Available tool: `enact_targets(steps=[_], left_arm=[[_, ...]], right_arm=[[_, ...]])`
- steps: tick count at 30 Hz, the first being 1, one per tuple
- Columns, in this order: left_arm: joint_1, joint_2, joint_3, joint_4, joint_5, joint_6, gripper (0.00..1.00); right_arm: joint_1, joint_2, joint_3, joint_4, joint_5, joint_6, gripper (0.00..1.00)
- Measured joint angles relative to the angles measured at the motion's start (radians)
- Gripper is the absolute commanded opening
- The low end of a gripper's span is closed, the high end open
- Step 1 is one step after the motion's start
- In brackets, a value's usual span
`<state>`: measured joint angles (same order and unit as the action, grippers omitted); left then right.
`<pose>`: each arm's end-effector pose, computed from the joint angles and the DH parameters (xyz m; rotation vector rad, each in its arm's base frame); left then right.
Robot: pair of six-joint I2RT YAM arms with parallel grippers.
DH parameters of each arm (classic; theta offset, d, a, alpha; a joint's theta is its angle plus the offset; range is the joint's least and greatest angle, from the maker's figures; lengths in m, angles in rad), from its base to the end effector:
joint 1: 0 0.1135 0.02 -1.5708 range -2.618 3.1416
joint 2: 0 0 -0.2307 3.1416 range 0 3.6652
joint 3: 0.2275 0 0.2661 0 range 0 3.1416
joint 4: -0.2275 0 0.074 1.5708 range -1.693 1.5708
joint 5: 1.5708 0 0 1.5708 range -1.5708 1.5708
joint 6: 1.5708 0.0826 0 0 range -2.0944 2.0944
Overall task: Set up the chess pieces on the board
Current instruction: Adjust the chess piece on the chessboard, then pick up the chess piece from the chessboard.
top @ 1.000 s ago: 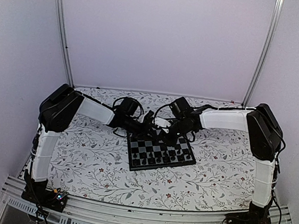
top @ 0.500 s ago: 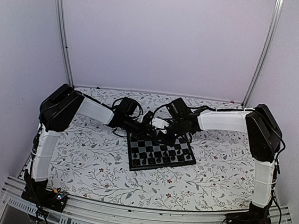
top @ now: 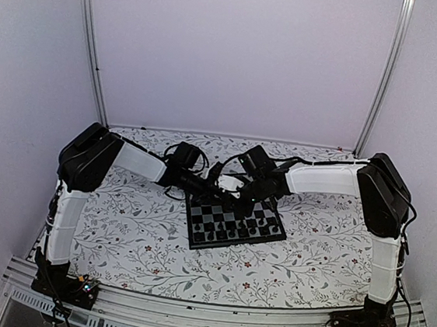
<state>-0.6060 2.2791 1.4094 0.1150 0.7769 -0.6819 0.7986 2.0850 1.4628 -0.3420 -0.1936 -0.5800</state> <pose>0.3615 -0.3210 0.0383 0.3518 2.5486 -1.4867 0.3148 0.3460 0.0846 -1.6749 1.9110 0.3319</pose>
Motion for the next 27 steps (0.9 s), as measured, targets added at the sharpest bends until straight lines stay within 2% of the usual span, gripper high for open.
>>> enact_targets(steps=[4, 10, 17, 21, 25, 27], left_arm=[[0.0, 0.0, 0.0, 0.002, -0.002, -0.001, 0.19], [0.011, -0.017, 0.001, -0.001, -0.036, 0.016, 0.26], [0.037, -0.094, 0.032, -0.111, -0.121, 0.083, 0.28], [0.069, -0.206, 0.077, -0.229, -0.211, 0.164, 0.31], [0.09, -0.322, 0.149, -0.331, -0.357, 0.298, 0.33], [0.094, -0.385, 0.158, -0.346, -0.439, 0.375, 0.38]], right_arm=[[0.0, 0.0, 0.0, 0.001, 0.0, 0.001, 0.28], [-0.002, 0.0, 0.0, -0.002, -0.022, 0.022, 0.43], [-0.025, -0.001, 0.018, -0.039, -0.102, 0.069, 0.47], [-0.06, -0.008, 0.059, -0.074, -0.153, 0.096, 0.47], [-0.088, -0.01, 0.108, -0.101, -0.181, 0.11, 0.46], [-0.095, -0.008, 0.129, -0.115, -0.19, 0.113, 0.46]])
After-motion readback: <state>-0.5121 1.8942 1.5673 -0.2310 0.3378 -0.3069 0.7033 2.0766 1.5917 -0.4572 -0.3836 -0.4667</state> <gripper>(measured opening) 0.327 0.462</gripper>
